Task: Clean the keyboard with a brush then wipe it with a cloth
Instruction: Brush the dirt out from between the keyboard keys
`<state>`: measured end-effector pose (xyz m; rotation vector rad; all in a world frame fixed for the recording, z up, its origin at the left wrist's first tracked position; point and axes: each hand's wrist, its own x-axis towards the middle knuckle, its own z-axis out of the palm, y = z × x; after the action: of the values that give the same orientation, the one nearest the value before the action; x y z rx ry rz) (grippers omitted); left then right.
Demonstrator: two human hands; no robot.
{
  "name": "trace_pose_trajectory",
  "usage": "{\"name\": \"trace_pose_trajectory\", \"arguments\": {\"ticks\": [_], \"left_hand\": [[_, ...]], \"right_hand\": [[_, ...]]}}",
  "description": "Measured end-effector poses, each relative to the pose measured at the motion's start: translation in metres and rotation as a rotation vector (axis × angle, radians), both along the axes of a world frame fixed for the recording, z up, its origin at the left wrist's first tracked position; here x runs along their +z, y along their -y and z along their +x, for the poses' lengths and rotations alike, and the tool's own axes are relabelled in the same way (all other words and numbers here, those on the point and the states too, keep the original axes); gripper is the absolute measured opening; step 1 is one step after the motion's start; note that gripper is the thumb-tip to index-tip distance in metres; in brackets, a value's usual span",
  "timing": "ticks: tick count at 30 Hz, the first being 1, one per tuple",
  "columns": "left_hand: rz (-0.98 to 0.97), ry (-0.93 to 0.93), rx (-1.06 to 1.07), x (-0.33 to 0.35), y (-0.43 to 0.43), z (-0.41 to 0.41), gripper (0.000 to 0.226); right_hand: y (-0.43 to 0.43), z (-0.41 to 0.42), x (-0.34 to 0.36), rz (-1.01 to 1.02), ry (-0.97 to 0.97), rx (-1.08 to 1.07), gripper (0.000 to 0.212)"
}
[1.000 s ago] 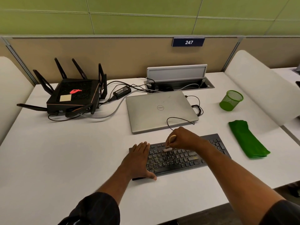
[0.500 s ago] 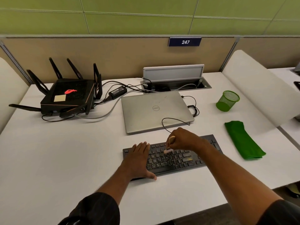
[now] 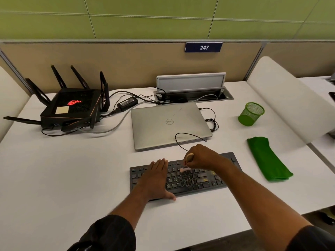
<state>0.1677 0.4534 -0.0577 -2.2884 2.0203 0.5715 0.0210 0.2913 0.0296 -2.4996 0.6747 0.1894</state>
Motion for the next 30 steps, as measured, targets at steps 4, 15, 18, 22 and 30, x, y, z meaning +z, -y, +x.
{"name": "trace_pose_trajectory", "arguments": {"ticks": [4, 15, 18, 22, 30], "left_hand": [[-0.009, -0.002, 0.005, 0.0, 0.004, -0.003, 0.14], [-0.027, -0.007, 0.047, -0.001, 0.013, -0.015, 0.142], [-0.022, -0.03, 0.072, 0.0, 0.014, -0.018, 0.141], [-0.024, -0.022, 0.086, 0.001, 0.017, -0.022, 0.142], [-0.014, 0.008, 0.082, -0.001, 0.025, -0.035, 0.142]], "right_hand": [[0.008, -0.004, 0.002, 0.045, 0.05, -0.066, 0.015], [0.017, -0.02, -0.007, 0.09, 0.081, -0.035, 0.012], [0.031, -0.033, -0.005, 0.026, 0.038, -0.053, 0.013], [0.038, -0.039, 0.001, 0.094, 0.098, -0.075, 0.013], [0.028, -0.035, -0.01, 0.11, 0.116, -0.018, 0.012]]}}
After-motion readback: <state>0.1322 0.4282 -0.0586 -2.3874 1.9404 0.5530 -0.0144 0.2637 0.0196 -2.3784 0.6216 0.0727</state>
